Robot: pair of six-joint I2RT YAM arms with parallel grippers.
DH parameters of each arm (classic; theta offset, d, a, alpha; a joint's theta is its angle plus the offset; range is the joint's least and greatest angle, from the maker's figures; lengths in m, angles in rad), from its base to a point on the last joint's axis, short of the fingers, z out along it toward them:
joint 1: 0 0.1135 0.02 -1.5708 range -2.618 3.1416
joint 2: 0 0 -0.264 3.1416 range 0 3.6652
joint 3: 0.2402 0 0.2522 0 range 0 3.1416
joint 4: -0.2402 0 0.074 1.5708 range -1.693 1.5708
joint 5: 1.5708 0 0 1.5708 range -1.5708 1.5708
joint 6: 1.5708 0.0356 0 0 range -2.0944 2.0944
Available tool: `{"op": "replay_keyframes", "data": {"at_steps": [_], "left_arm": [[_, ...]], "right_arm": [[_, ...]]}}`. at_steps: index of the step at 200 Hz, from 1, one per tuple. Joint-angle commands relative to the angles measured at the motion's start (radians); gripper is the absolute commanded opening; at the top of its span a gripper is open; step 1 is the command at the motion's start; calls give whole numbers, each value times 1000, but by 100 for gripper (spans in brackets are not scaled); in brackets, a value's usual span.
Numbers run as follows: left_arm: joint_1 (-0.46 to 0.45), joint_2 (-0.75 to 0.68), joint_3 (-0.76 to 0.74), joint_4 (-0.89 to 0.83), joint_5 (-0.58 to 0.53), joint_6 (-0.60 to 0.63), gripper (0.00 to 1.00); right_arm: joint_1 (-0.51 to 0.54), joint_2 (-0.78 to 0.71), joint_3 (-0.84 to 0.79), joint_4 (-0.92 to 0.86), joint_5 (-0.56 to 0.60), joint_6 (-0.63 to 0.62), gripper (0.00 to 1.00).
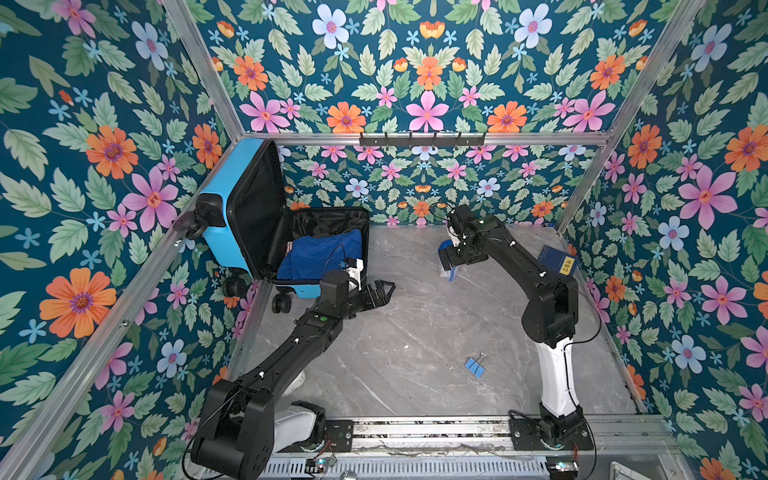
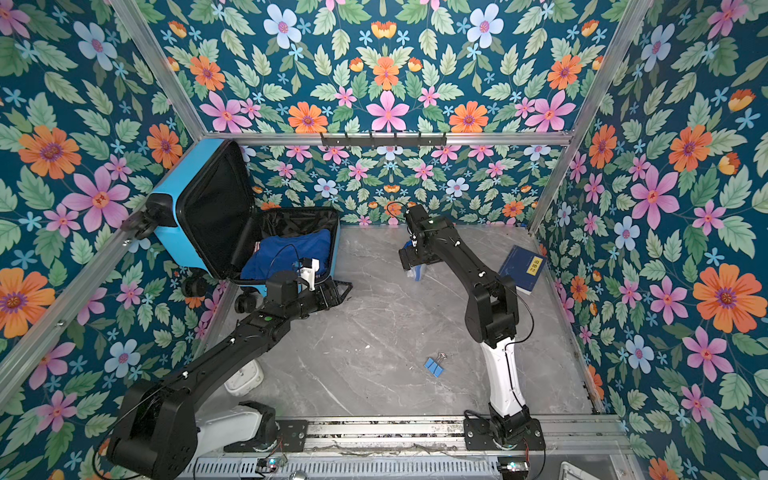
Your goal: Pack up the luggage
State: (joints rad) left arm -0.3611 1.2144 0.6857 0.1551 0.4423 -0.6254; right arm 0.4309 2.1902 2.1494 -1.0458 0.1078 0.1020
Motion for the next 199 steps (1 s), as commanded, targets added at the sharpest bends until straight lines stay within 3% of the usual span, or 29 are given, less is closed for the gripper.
{"op": "replay_keyframes", "data": {"at_steps": [1,79,199], "left_arm": [[-3,-3,12,16,-23,5,100],[-15,-4,20,-15,-41,12,100],[-31,-1,25,-31,-51,6,100]], "right_arm": [[-8,33,62,-46,18,-8,99],[-35,204,348,-146,-7,-7,99],[-47,267,445,-111,-138,47,98]]}}
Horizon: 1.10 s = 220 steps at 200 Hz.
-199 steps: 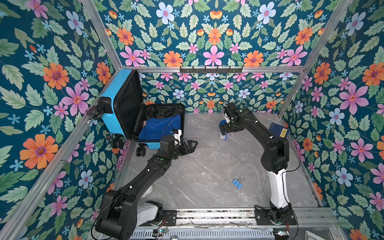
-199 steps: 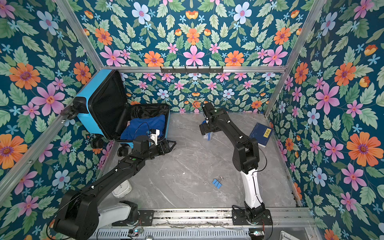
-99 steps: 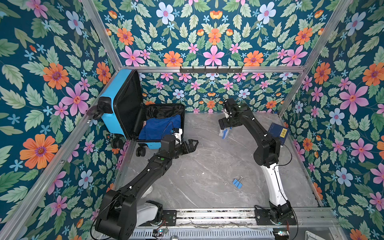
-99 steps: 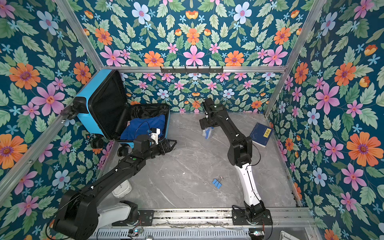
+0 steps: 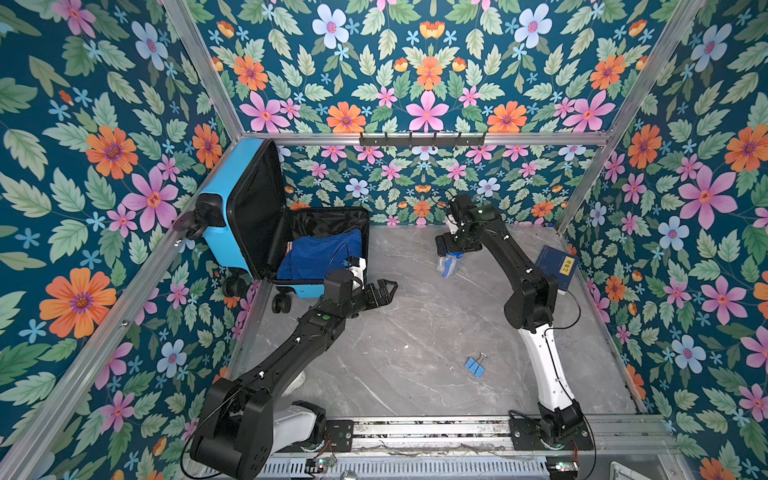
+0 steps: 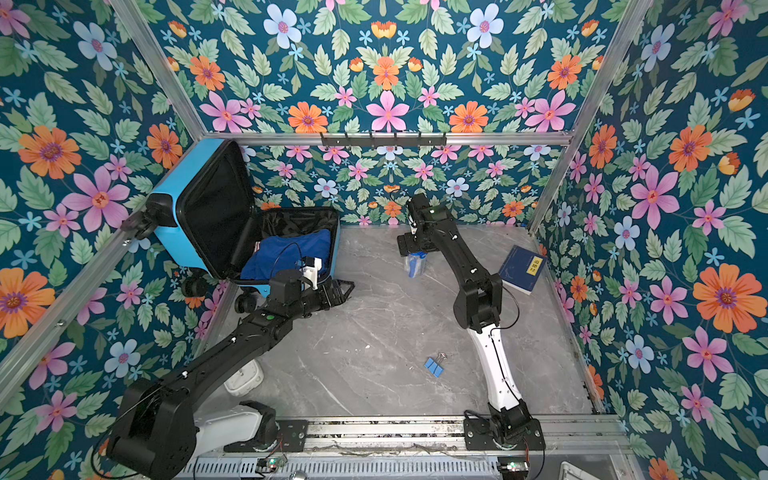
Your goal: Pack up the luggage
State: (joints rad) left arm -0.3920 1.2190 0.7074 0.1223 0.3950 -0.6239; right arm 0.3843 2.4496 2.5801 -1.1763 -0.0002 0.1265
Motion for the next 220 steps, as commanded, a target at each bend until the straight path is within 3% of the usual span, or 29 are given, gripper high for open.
{"op": "replay_keyframes", "data": {"at_steps": [1,107,155,220], "left_arm": [[0,-6,3,1,-4,4,100],[-1,-19,-8,-16,-7,12,100],[-1,-20,-11,-16,-8,10,100],[-2,-19,0,-23,-16,19,100]], "right_arm": [[-1,9,15,21,-31,23,98],[0,69,72,16,22,43,97],[4,39,31,47,20,52,86],[35,-28,-23,52,42,59,79]]}}
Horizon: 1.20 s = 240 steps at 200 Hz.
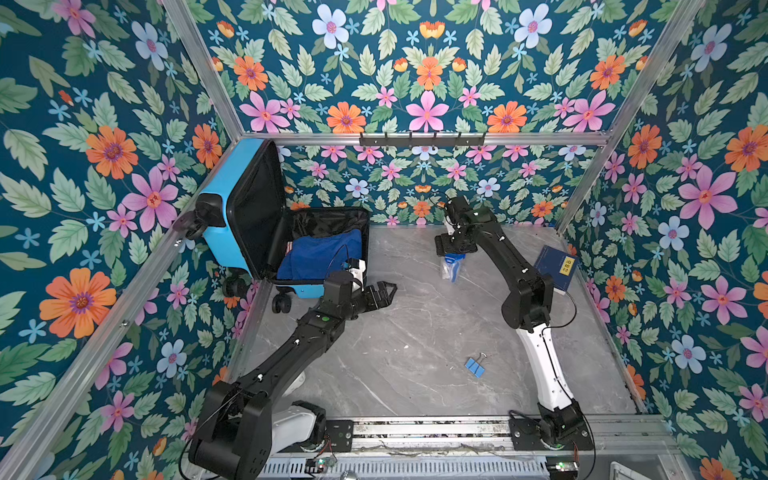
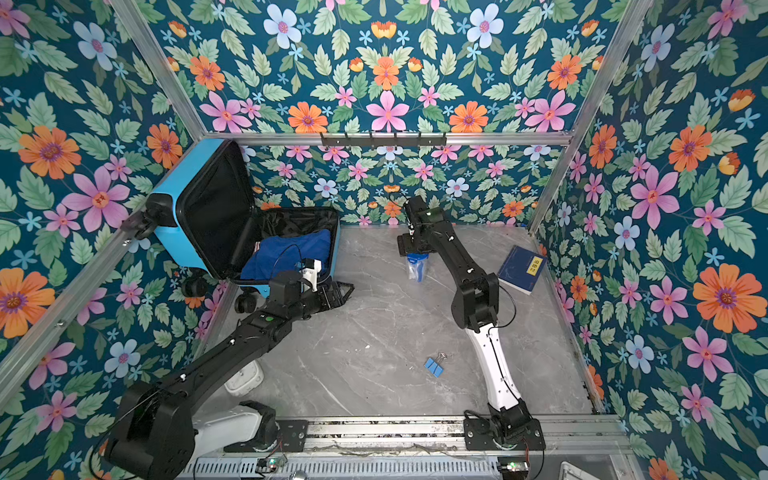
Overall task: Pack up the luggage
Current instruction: 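Carry the blue-lidded container toward the suitcase with the right gripper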
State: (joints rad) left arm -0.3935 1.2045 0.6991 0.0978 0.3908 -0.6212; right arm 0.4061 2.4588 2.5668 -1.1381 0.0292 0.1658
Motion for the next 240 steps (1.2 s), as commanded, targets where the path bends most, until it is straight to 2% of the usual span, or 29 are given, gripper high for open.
{"op": "replay_keyframes", "data": {"at_steps": [1,36,60,103,128,141,161,182,219,240], "left_arm": [[0,-5,8,0,-12,18,100],[2,5,39,-33,-39,35,100],[13,36,113,-141,-124,87,100],[98,100,267,-325,-247,177,94],[159,135,341,-386,-274,229,90],[187,147,362,-395,-246,237,89],[193,143,351,-360,-175,230,89],[186,120,276,-259,-84,203,89],[187,85,156,-195,-73,174,90],[212,57,118,-200,-107,156,91]], "right_arm": [[14,-38,-11,13,13,20,79],[41,-90,-58,29,0,45,75],[57,-124,-106,54,-21,67,71],[92,-156,-155,60,20,73,70],[104,-180,-188,71,11,92,68],[105,-198,-206,88,-14,112,68],[107,-227,-238,121,-54,146,67],[117,-252,-270,151,-61,167,66],[193,-226,-231,112,46,152,66],[240,-192,-184,88,81,152,66]]}}
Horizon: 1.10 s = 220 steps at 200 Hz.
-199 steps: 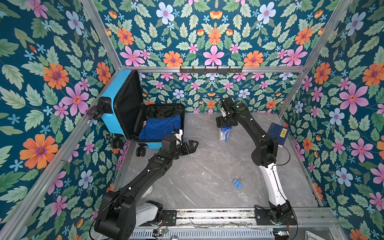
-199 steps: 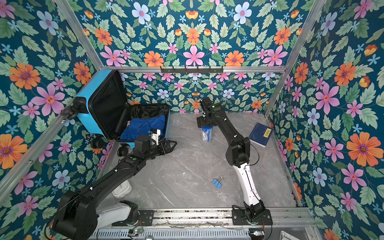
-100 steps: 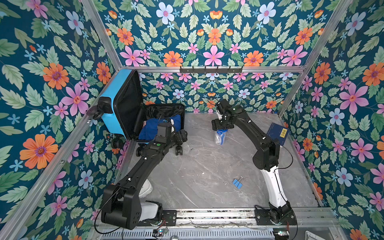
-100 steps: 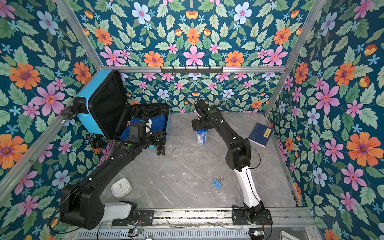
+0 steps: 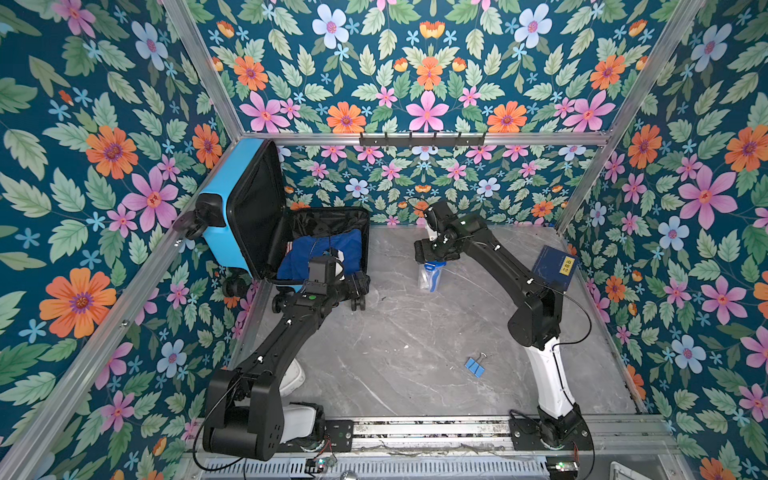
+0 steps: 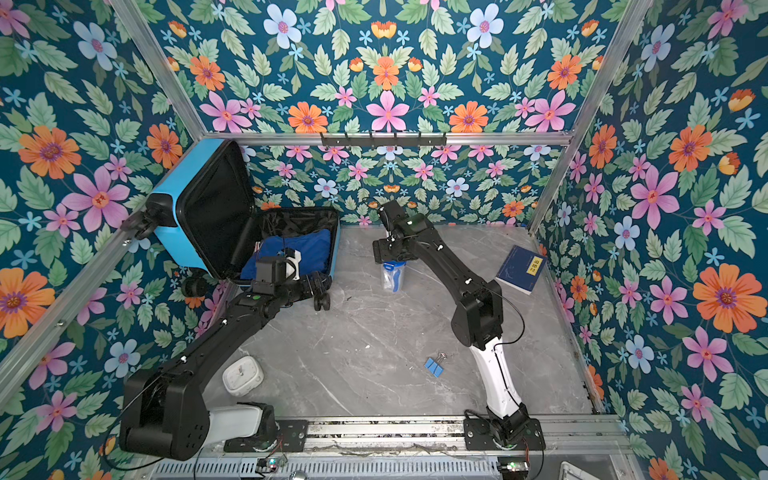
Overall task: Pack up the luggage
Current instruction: 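Carry the blue-lidded container toward the suitcase with the right gripper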
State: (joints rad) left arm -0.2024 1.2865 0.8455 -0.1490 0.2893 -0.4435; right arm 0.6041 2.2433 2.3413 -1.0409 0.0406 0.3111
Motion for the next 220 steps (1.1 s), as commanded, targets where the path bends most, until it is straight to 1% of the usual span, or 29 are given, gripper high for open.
{"op": "replay_keyframes", "data": {"at_steps": [1,27,44,81,99,131,157,165,189,199,220], "left_arm": [[23,-25,-30,46,-5,-24,91],[88,-59,-66,48,14,-53,91],[121,-80,-75,33,21,-57,92],[148,-114,-78,10,32,-47,92],[156,-127,-80,1,37,-44,92],[163,-140,-80,-5,46,-43,93],[165,-141,-77,-5,55,-44,93],[164,-141,-77,-5,57,-45,93],[164,-136,-70,-6,63,-45,94],[166,-136,-69,-9,66,-46,95],[164,-132,-60,-18,70,-39,97]], "right_arm": [[44,25,43,-10,71,6,66],[106,69,96,-22,118,8,66],[134,98,117,-21,123,24,66],[182,137,110,11,174,48,66],[187,146,103,19,177,69,66],[199,130,36,61,194,90,68],[204,97,-46,104,201,115,72],[204,83,-75,123,195,121,75],[205,52,-129,156,178,131,93],[206,41,-141,165,171,134,99],[206,27,-142,172,149,135,99]]}}
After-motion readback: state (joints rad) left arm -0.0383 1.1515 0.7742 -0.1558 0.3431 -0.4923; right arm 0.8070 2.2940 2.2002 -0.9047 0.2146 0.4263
